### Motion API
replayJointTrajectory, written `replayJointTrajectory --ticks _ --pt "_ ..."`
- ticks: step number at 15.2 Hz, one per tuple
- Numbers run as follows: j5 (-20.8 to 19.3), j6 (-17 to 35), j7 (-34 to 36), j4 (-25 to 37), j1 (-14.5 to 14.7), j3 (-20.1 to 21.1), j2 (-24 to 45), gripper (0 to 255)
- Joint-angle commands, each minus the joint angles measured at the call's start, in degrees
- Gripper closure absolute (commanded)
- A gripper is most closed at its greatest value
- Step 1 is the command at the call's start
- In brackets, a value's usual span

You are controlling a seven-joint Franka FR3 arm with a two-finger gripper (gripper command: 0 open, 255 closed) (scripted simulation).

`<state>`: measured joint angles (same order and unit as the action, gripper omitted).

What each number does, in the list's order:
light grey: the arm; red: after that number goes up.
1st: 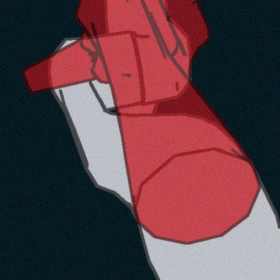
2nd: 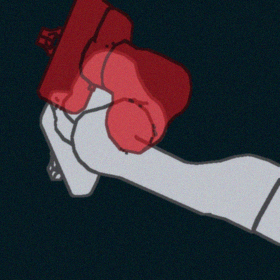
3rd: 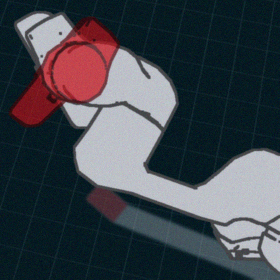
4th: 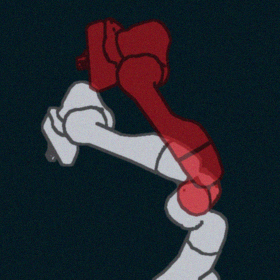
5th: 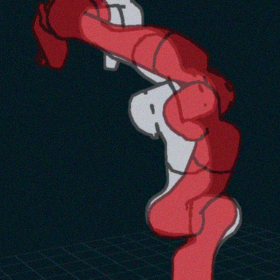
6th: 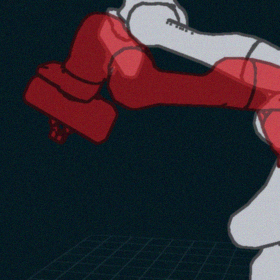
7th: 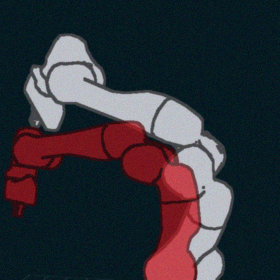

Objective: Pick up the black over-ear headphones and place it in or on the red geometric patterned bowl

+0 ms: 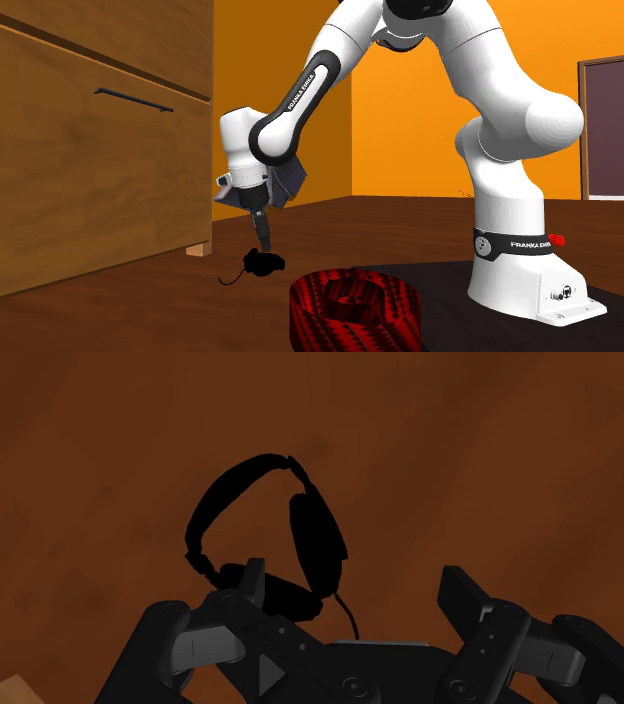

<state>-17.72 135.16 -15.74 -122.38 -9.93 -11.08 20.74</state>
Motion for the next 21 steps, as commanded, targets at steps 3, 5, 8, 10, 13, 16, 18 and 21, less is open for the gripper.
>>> replayJointTrajectory --ticks 3,5,8,10,13,16,18,21 --pt "-0.26 1.78 -0.61 3.31 -0.86 -0.31 5.27 0" --pt "-0.39 3.06 -0.53 3.16 -1.11 -0.42 6.36 0" --pt "-0.59 4.96 -0.41 3.03 -1.49 -0.59 8.06 0" --pt "-0.68 5.94 -0.35 3.0 -1.69 -0.67 8.97 0" --pt "-0.68 5.94 -0.35 3.01 -1.69 -0.67 8.98 0" --pt "-0.68 5.94 -0.35 3.01 -1.69 -0.67 8.98 0" --pt "-0.68 5.93 -0.35 3.01 -1.69 -0.67 8.97 255" --pt "-0.68 5.92 -0.35 3.02 -1.69 -0.67 8.97 255"
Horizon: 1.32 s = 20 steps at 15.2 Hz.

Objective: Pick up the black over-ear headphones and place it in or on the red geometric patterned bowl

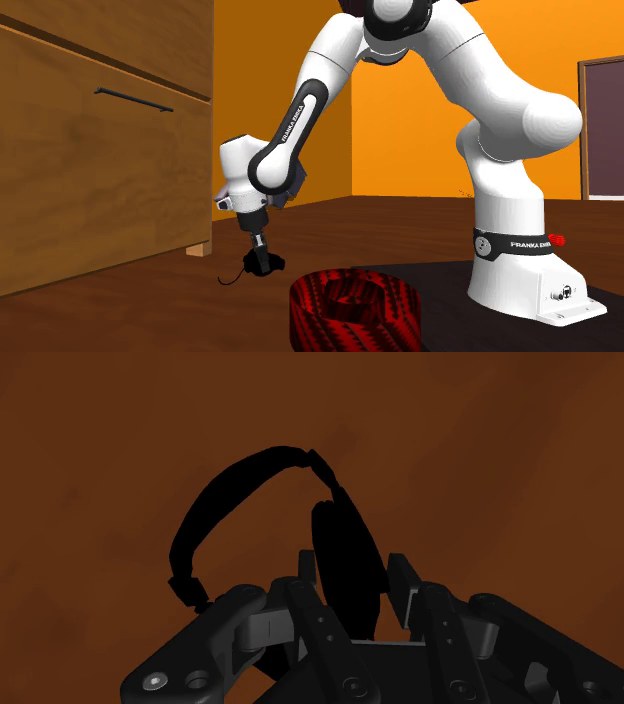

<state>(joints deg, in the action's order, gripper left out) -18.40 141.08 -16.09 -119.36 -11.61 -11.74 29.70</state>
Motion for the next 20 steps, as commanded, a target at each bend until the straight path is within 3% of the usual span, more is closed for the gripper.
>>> replayJointTrajectory --ticks 1,6,20 --pt "0.0 0.0 0.0 0.0 -0.01 -0.01 0.01 255" --pt "0.0 0.01 0.01 -0.01 -0.01 -0.01 0.02 255" --pt "0.37 -8.08 -2.23 -0.6 0.43 -0.1 -8.89 255"
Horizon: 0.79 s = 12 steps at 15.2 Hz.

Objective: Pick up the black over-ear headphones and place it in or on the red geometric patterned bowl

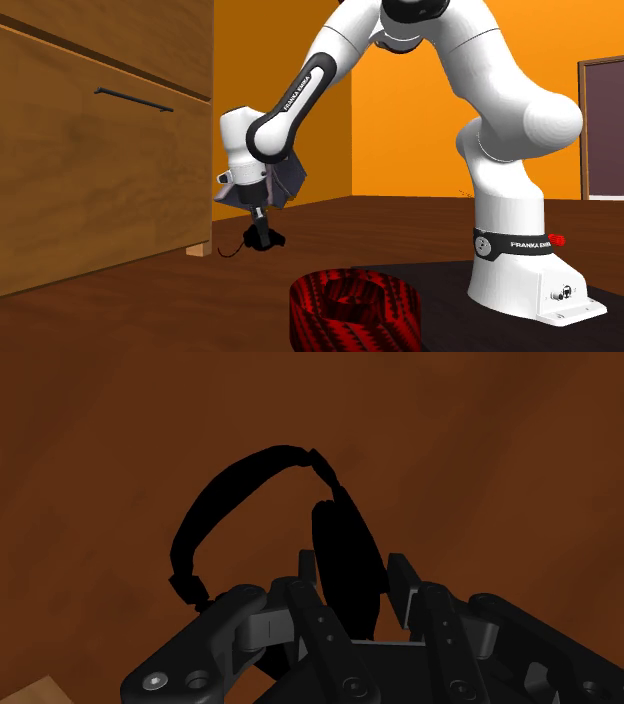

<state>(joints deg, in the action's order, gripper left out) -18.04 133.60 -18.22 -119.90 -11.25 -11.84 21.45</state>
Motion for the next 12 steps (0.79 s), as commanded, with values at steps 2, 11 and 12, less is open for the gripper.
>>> replayJointTrajectory --ticks 2,11,12 --pt "0.07 -1.83 -0.43 0.06 0.14 0.0 -1.8 255" --pt "0.34 -7.58 -1.87 1.17 0.44 0.0 -6.58 255" --pt "0.37 -8.23 -2.02 1.36 0.47 0.0 -7.06 255"
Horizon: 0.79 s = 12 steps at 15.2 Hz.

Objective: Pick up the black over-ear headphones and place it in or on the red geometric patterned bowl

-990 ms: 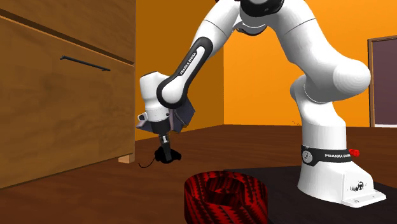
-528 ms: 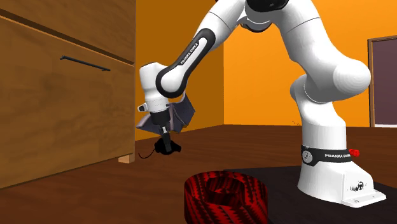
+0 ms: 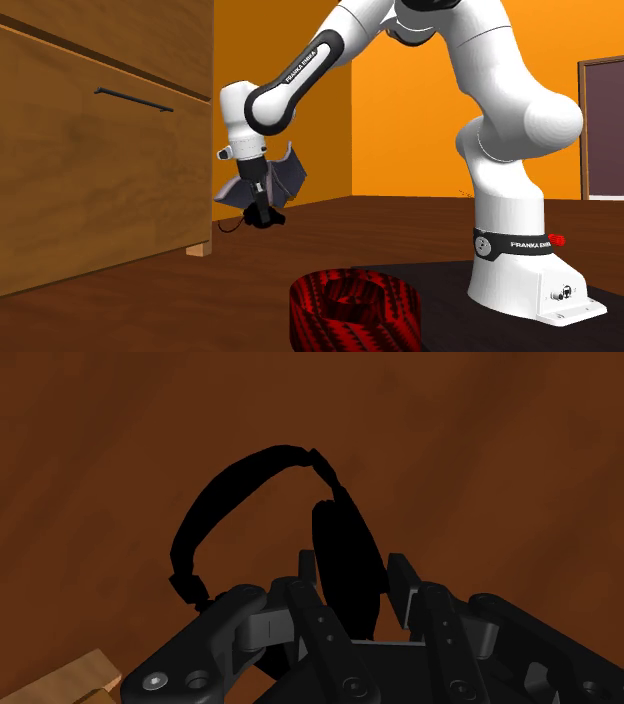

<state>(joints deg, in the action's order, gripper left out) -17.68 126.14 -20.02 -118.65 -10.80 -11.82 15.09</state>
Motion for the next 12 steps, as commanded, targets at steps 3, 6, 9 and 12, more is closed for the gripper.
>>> replayJointTrajectory --ticks 3,6,9,12 --pt "0.1 -2.75 -0.7 0.73 0.12 -0.01 -2.1 255" --pt "0.19 -4.76 -1.18 1.48 0.22 0.01 -3.41 255" --pt "-0.42 -5.01 1.17 -2.18 1.57 0.73 -6.72 255" --pt "-1.04 -4.97 4.89 -7.47 3.46 2.07 -11.0 255"
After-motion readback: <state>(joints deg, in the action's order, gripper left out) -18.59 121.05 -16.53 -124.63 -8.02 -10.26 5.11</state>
